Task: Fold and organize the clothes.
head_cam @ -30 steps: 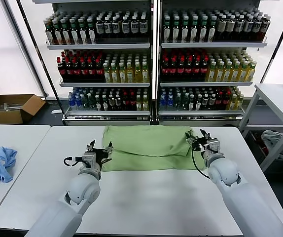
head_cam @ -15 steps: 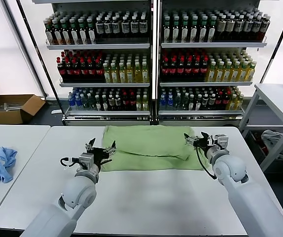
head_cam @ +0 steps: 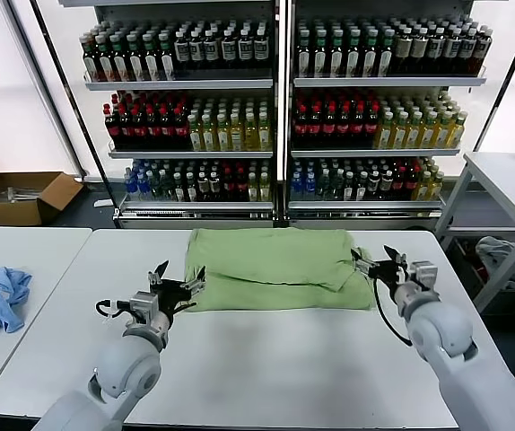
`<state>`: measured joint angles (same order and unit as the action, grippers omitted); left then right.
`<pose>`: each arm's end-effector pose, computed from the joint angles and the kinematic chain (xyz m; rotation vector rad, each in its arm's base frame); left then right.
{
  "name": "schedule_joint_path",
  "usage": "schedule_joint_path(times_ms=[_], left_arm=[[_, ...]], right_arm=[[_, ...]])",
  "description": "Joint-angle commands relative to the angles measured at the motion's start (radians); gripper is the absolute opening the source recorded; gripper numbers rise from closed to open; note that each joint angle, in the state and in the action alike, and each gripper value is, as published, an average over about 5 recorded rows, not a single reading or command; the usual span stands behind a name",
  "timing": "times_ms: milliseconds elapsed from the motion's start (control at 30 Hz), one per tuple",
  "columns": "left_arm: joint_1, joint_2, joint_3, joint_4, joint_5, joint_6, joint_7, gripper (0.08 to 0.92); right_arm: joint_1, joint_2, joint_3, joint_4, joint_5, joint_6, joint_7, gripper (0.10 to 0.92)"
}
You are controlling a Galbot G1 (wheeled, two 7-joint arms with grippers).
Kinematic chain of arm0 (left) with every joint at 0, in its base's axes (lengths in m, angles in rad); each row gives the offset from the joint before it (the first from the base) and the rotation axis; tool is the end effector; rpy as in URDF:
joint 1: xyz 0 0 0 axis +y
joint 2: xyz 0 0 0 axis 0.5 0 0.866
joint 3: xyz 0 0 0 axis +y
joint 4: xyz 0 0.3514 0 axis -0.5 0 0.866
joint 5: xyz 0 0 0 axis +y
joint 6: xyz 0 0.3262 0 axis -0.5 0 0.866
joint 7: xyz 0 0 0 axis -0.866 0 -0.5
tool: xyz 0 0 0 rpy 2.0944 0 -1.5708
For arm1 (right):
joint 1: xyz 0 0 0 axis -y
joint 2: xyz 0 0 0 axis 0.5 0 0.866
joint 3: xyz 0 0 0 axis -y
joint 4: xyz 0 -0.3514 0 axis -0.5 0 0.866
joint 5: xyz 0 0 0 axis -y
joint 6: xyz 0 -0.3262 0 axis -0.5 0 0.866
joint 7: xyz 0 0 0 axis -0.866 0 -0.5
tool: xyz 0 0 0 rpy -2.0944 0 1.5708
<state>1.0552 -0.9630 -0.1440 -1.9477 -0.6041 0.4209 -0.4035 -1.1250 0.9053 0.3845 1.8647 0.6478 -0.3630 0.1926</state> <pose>0.2797 0.0399 -0.2563 -0.1790 -2.8240 -0.1481 0.2905 -0.1246 -0.2521 0.1373 -2.8532 0.0945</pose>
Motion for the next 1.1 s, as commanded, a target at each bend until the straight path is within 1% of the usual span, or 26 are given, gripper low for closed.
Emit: schedule_joint_path(times_ms=[33,233,400,600,967,1100], left_arm=[[0.157,0.032,-0.048,0.008,-0.055,-0.047,0.052,0.823],[0.131,0.025,-0.057,0.086,-0.058,-0.083,0.083,0.823],[0.108,0.015,-0.070,0.118,-0.095,-0.086,0.082,0.823],[0.096,-0.003,-0.060,0.159,-0.112,-0.080,0.070,0.823],[0.090,-0.031,-0.033,0.134,-0.125,-0.068,0.068,0.822],[0.086,-0.040,-0.029,0.135,-0.127,-0.068,0.068,0.791]], right_arm=[[-0.389,-0.045,0.138,0.095,-0.095,0.212,-0.008,0.823],[-0.325,-0.017,0.097,0.014,-0.097,0.200,-0.017,0.823],[-0.289,-0.007,0.063,-0.001,-0.143,0.195,-0.028,0.823],[-0.214,0.019,0.024,-0.034,-0.165,0.182,-0.032,0.823],[-0.090,0.050,-0.054,-0.089,-0.182,0.158,-0.033,0.823],[-0.057,0.061,-0.084,-0.118,-0.184,0.147,-0.038,0.823]])
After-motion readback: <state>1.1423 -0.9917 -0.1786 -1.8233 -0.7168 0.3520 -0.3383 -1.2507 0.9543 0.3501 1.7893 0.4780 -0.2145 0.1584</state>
